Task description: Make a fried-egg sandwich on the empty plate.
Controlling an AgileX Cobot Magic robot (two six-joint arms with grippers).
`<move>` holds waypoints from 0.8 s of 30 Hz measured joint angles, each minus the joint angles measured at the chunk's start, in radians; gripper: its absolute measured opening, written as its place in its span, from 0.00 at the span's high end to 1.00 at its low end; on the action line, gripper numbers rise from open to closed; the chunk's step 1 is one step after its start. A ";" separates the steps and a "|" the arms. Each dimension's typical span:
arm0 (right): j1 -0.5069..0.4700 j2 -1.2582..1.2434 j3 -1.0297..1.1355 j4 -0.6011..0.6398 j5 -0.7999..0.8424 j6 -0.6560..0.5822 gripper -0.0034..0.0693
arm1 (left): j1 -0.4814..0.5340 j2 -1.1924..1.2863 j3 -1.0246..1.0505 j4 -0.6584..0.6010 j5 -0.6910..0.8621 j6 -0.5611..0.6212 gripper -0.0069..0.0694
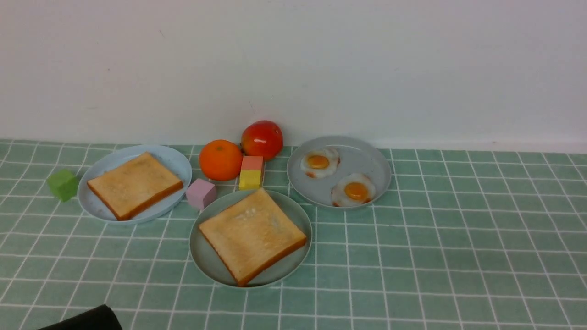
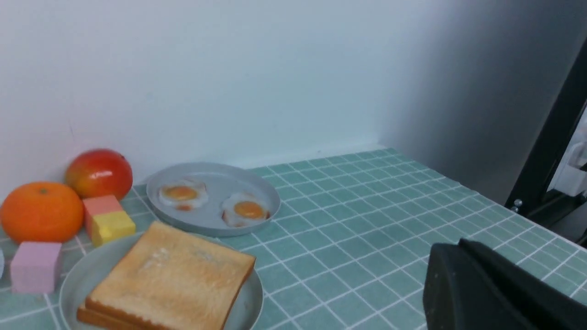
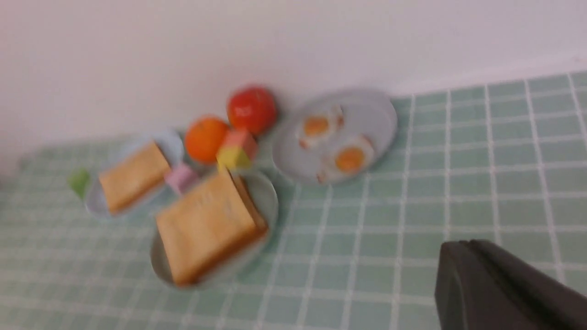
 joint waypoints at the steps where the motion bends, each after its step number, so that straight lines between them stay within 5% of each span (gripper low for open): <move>1: 0.000 0.000 0.025 0.000 -0.051 0.006 0.96 | 0.000 0.000 0.000 0.000 0.010 0.000 0.93; 7: 0.000 0.000 0.166 0.003 -0.280 0.020 0.95 | 0.000 0.000 0.000 -0.003 0.056 0.000 0.93; 17: -0.003 -0.003 0.293 0.000 -0.282 0.020 0.95 | 0.000 0.000 0.001 -0.005 0.085 0.000 0.93; 24: -0.178 -0.159 0.408 -0.120 -0.263 -0.031 0.97 | 0.000 0.000 0.001 -0.005 0.090 0.000 0.93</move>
